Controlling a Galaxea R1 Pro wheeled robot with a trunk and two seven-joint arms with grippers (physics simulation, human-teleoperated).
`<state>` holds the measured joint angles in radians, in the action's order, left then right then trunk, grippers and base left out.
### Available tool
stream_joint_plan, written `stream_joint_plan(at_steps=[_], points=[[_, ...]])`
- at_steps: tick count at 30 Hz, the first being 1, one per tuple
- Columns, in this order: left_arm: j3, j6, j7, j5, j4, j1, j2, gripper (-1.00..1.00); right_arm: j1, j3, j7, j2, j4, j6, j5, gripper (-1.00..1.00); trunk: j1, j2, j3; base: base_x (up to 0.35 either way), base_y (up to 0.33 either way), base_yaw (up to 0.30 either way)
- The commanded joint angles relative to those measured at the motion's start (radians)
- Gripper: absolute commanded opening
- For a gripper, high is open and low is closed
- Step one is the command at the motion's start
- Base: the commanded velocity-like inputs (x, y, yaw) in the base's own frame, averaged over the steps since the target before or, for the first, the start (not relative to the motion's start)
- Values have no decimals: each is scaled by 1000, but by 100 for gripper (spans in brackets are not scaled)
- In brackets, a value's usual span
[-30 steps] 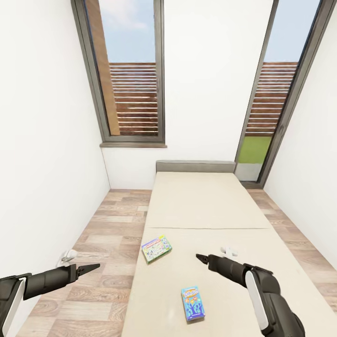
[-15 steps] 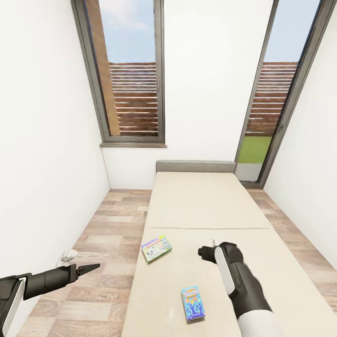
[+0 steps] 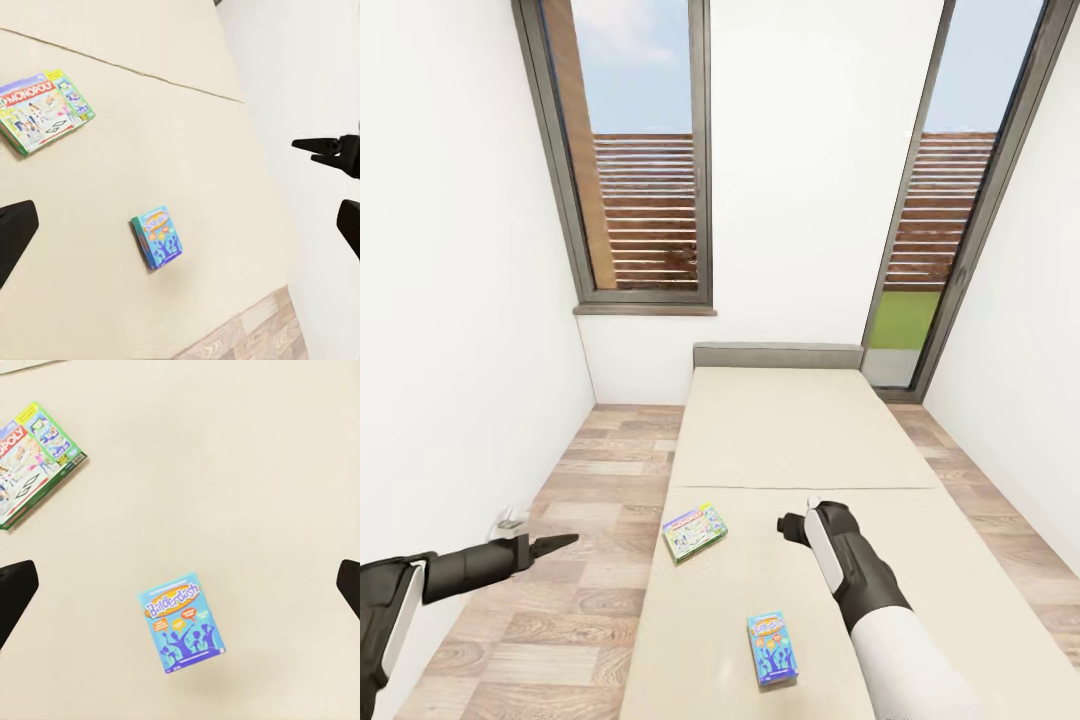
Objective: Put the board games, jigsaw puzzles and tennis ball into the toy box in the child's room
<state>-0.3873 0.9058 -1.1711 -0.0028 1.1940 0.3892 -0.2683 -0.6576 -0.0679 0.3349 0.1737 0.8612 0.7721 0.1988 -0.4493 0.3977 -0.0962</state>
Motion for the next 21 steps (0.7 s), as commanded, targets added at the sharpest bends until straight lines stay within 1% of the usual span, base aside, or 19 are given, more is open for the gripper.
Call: stream_joint_plan(at_steps=[1, 6, 16, 18, 20, 21], points=[[4, 11, 5, -3, 1, 20, 2, 100, -2, -1, 12, 1, -2, 0, 13, 100, -1, 2, -2, 0, 0, 0], [16, 12, 32, -6, 1, 37, 4, 100, -3, -1, 21, 1, -18, -4, 16, 100, -1, 2, -2, 0, 0, 0], [22, 12, 61, -5, -3, 40, 3, 100, -2, 7, 24, 1, -25, 0, 13, 100, -1, 2, -2, 0, 0, 0], [22, 12, 87, -6, -7, 40, 6, 100, -1, 9, 23, 1, -24, 2, 13, 100, -1, 2, -2, 0, 0, 0], [22, 12, 147, -8, -11, 40, 12, 100, 1, 11, 23, 1, -23, 3, 13, 100, -1, 2, -2, 0, 0, 0], [22, 12, 164, -8, -12, 40, 14, 100, 1, 11, 22, 1, -23, 3, 13, 100, -1, 2, -2, 0, 0, 0]])
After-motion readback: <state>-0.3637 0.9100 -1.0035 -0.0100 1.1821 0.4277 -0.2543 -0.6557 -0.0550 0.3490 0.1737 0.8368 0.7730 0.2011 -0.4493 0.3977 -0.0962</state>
